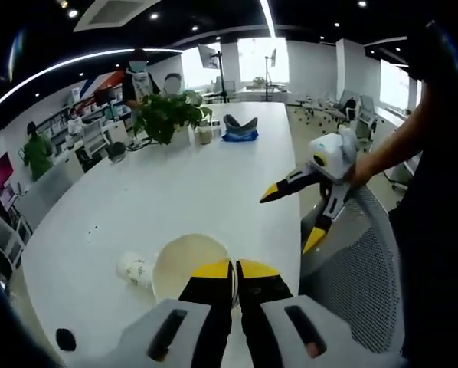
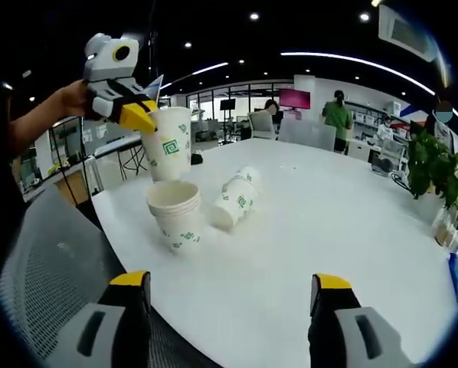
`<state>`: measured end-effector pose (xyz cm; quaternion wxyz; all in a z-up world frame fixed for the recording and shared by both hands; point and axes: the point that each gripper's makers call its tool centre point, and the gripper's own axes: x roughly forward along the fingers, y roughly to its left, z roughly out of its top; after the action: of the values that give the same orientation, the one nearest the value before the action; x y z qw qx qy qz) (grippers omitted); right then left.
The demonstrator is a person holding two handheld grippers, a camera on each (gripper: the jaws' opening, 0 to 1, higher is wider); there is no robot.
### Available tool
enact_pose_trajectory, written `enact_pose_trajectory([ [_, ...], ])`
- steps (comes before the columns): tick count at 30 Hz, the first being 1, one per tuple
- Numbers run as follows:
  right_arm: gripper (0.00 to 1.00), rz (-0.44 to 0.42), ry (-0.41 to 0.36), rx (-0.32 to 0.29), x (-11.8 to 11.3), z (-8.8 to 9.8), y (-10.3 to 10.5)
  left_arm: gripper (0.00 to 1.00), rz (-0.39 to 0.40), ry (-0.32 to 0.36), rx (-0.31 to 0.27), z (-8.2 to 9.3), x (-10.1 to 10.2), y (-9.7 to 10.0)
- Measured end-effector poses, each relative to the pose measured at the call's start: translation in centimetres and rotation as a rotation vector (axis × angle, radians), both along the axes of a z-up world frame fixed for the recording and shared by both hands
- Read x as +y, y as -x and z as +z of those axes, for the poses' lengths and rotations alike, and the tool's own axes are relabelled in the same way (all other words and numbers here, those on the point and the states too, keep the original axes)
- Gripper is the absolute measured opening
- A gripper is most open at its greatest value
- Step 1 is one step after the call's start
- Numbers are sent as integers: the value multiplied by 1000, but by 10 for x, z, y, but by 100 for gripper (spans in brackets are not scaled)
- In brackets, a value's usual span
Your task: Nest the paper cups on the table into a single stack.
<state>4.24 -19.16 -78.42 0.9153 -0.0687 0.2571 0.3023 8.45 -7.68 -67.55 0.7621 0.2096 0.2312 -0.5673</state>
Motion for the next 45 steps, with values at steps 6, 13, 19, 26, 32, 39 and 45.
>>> enact_pose_trajectory([
  [6, 87, 3, 2, 5, 0, -1, 0, 0, -21, -24, 6, -16, -6, 7],
  [13, 86, 5, 5, 11, 1, -2, 1, 0, -19, -70, 14, -39, -5, 6],
  [19, 86, 4, 5, 13, 0, -2, 1, 0, -18, -84, 31, -53, -6, 6],
  [26, 85, 3, 8, 16, 0, -4, 1, 0, -2, -74, 82, -71, -9, 8],
  [32, 85, 0, 8, 18, -1, -4, 1, 1, 17, -46, 154, -84, -11, 12],
  [39, 84, -1, 8, 21, -1, -5, 2, 2, 29, -11, 195, -84, -14, 11],
  [45, 84, -5, 9, 19, -1, -3, 1, 2, 13, 4, 241, -84, -15, 9],
])
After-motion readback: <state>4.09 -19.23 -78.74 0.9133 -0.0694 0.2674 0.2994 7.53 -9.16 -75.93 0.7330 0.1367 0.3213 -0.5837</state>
